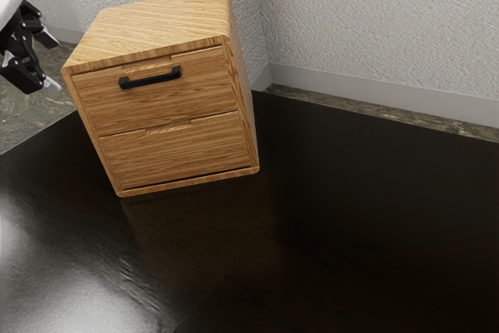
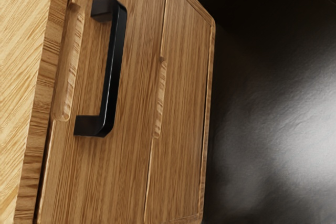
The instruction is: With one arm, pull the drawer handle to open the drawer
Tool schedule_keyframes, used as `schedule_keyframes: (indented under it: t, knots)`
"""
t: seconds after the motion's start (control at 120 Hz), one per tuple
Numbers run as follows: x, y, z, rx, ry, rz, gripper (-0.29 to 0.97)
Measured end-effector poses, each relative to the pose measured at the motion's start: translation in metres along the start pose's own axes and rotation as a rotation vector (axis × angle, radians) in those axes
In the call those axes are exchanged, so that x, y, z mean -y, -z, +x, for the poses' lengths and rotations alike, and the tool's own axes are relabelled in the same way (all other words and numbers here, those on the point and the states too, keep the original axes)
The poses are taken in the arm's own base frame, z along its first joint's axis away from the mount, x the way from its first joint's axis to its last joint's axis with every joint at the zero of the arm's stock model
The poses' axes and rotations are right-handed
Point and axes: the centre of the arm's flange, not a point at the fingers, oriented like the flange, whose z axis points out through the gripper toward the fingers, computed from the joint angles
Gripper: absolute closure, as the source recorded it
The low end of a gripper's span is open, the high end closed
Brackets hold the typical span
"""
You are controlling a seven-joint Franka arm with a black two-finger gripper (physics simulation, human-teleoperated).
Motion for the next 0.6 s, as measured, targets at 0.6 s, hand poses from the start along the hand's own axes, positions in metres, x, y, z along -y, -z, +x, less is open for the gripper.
schedule_keyframes:
  t: [0.6]
  knots:
    - [0.013,-0.005,-0.006,0.006,-0.017,0.014,0.0]
